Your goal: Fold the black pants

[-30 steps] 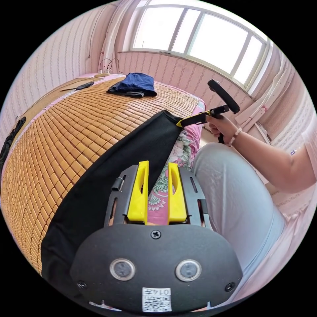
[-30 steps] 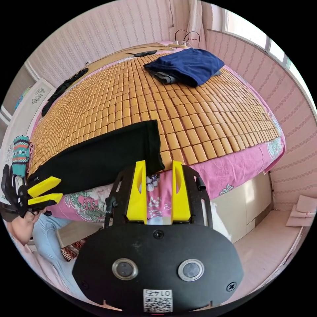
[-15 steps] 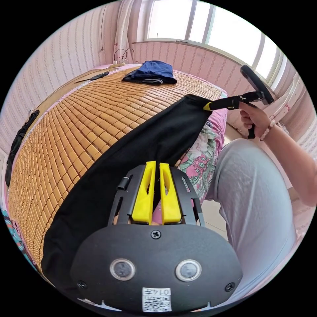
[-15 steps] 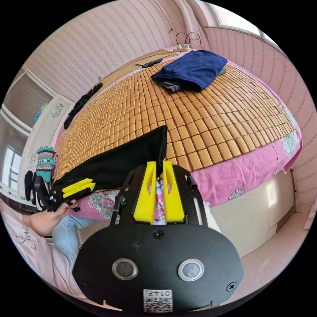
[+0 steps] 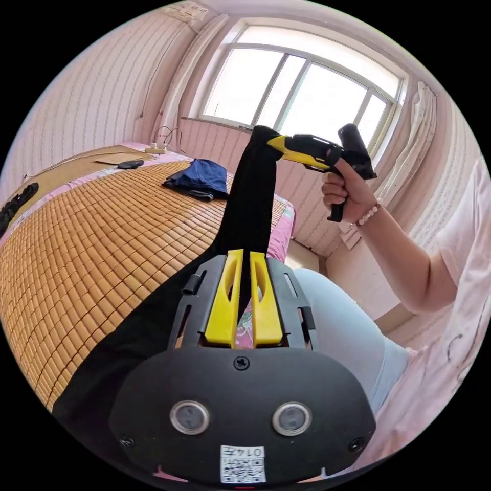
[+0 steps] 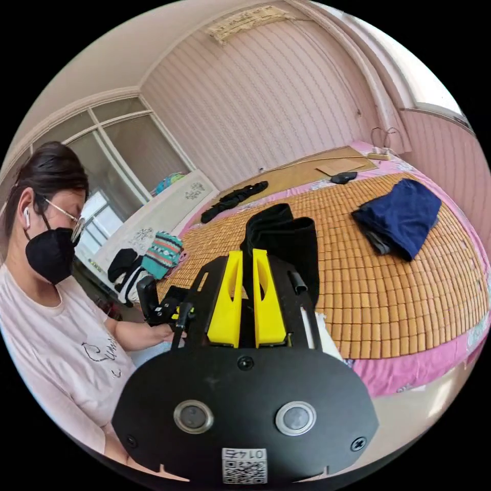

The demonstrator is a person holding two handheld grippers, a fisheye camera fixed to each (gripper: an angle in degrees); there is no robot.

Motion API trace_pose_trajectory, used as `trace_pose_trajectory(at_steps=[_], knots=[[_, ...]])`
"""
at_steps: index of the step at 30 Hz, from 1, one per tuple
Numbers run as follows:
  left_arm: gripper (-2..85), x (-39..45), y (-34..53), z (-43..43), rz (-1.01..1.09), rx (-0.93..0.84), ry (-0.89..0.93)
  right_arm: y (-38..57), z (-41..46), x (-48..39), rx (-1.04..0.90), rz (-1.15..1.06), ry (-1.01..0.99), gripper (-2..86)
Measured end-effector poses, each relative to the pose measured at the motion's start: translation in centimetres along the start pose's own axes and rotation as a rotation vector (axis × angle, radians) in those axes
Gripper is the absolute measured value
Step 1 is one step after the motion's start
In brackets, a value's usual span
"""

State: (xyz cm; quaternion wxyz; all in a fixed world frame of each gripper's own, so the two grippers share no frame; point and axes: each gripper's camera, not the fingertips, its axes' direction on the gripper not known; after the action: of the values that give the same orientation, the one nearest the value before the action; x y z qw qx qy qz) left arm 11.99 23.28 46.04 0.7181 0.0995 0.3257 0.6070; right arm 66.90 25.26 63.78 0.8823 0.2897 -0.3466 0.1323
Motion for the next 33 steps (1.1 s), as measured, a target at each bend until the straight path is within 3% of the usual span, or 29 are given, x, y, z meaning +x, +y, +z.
trace_pose_trajectory(at_steps=[5, 7, 11, 17, 24, 28, 33], knots=[[4.1, -4.6, 10.1, -14.9, -0.287, 0.013, -0.266, 1.7, 15.9, -14.3, -0.209, -0.261, -0.462, 4.3], [4.2, -6.4, 15.6, -21.0, -0.484, -0.025, -0.433, 4.3, 21.8, -18.4, -0.317, -0.276, -0.516, 5.7], [4.4, -8.0, 21.9, -27.0, -0.708, -0.025, -0.577, 11.2, 30.5, -23.2, -0.623, -0.372, -0.395, 8.0], [5.1, -10.5, 23.7, -27.5, -0.783, 0.006, -0.524, 13.6, 30.9, -23.3, -0.695, -0.479, -0.264, 7.5], [8.4, -12.2, 22.1, -23.8, -0.744, -0.179, -0.610, 15.6, 33.7, -25.1, -0.753, -0.584, -0.147, 9.0], [9.9, -12.4, 22.1, -22.9, -0.769, -0.180, -0.599, 16.8, 35.4, -26.1, -0.759, -0.616, -0.140, 9.5], [4.8, -12.4, 22.2, -21.5, -0.760, -0.228, -0.559, 17.9, 38.0, -26.5, -0.799, -0.635, -0.089, 9.8]])
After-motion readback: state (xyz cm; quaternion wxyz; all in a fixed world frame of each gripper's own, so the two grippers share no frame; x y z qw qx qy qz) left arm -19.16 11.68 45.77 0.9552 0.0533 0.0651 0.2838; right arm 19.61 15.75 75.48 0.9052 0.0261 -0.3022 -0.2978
